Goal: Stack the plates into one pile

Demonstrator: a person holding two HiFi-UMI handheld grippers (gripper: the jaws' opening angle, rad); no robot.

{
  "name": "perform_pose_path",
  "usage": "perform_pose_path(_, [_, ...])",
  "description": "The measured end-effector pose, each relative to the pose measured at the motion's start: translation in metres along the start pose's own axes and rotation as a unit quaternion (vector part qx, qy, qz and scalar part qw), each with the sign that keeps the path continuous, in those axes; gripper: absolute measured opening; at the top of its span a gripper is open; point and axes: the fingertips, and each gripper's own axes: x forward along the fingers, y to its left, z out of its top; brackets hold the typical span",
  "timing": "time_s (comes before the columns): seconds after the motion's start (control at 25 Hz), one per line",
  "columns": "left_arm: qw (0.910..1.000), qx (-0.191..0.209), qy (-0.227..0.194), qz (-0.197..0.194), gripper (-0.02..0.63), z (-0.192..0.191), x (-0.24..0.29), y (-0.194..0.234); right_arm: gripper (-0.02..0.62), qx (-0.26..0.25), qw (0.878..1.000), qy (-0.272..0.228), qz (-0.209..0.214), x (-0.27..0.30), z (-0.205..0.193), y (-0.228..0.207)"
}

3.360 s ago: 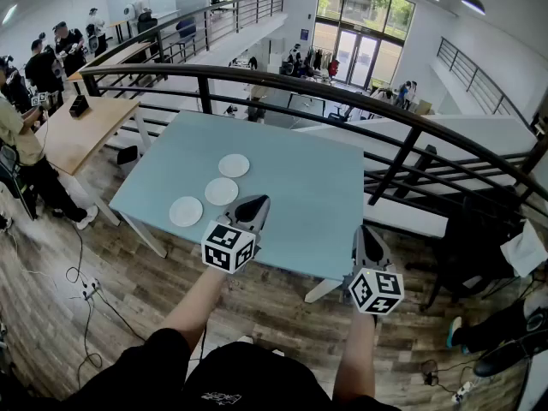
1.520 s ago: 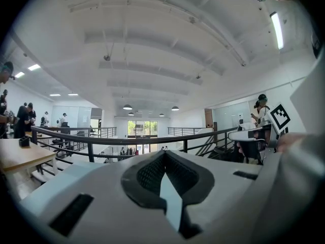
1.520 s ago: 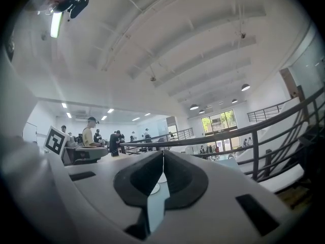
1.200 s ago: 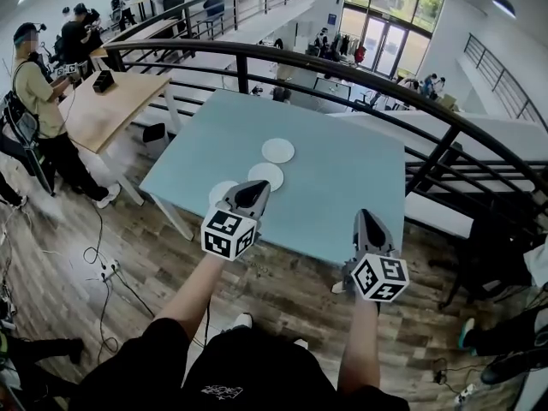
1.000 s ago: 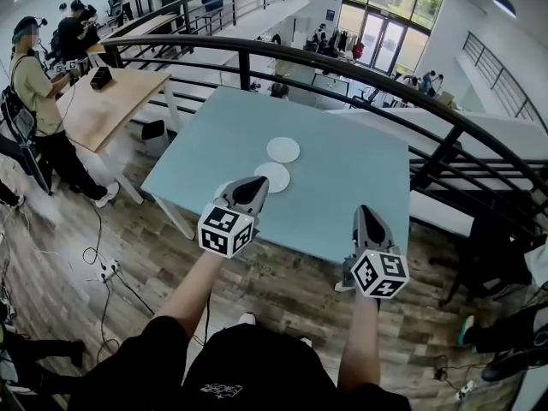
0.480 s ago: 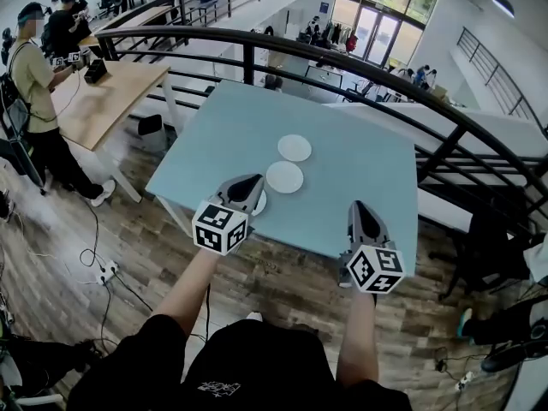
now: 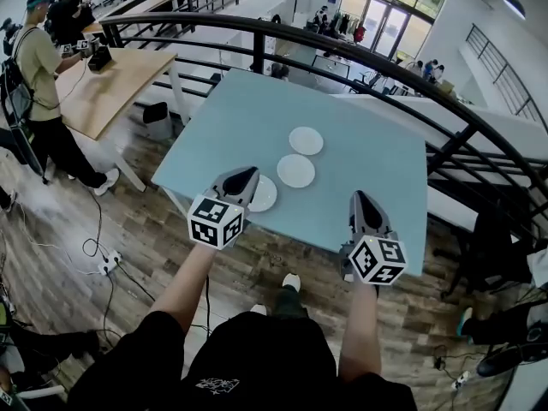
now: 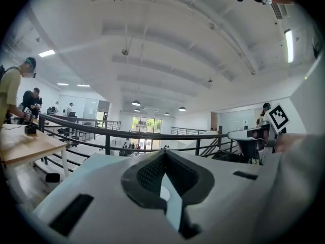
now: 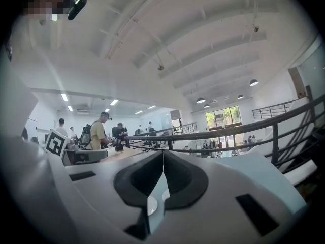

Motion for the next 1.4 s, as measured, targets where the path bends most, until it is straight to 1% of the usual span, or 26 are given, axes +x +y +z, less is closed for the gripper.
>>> perform_pose_path(0.2, [0.9999, -0.001, 0.006, 0.016, 0.008, -0.005, 0.007, 0.020, 0.008, 0.005, 1.000, 0.002, 0.015, 0.029, -0.003, 0.003])
perform_pose_path(0.4, [0.9994, -0.008, 0.009, 0.033, 0.008, -0.008, 0.026, 0.042, 0.008, 0.006, 0.999, 0.010, 0.034, 0.068, -0.007, -0.002])
perform_pose_path(0.64, [0.9987, -0.010, 0.014, 0.047, 0.008, -0.007, 0.074, 0.063, 0.008, 0.013, 0.999, 0.020, 0.044, 0.124, -0.010, -0.038])
perform_pose_path(0.88, [0.9978, -0.020, 0.024, 0.059, 0.008, -0.011, 0.126, 0.082, 0.008, 0.009, 0.997, 0.041, 0.070, 0.185, -0.019, -0.068])
perform_pose_path(1.08, [0.9961, -0.025, 0.040, 0.075, 0.008, -0.017, 0.167, 0.092, 0.008, 0.012, 0.993, 0.064, 0.095, 0.230, -0.031, -0.097])
perform_pose_path(1.4, [0.9914, -0.049, 0.075, 0.095, 0.008, -0.043, 0.223, 0.116, 0.008, 0.026, 0.985, 0.109, 0.133, 0.296, -0.062, -0.139])
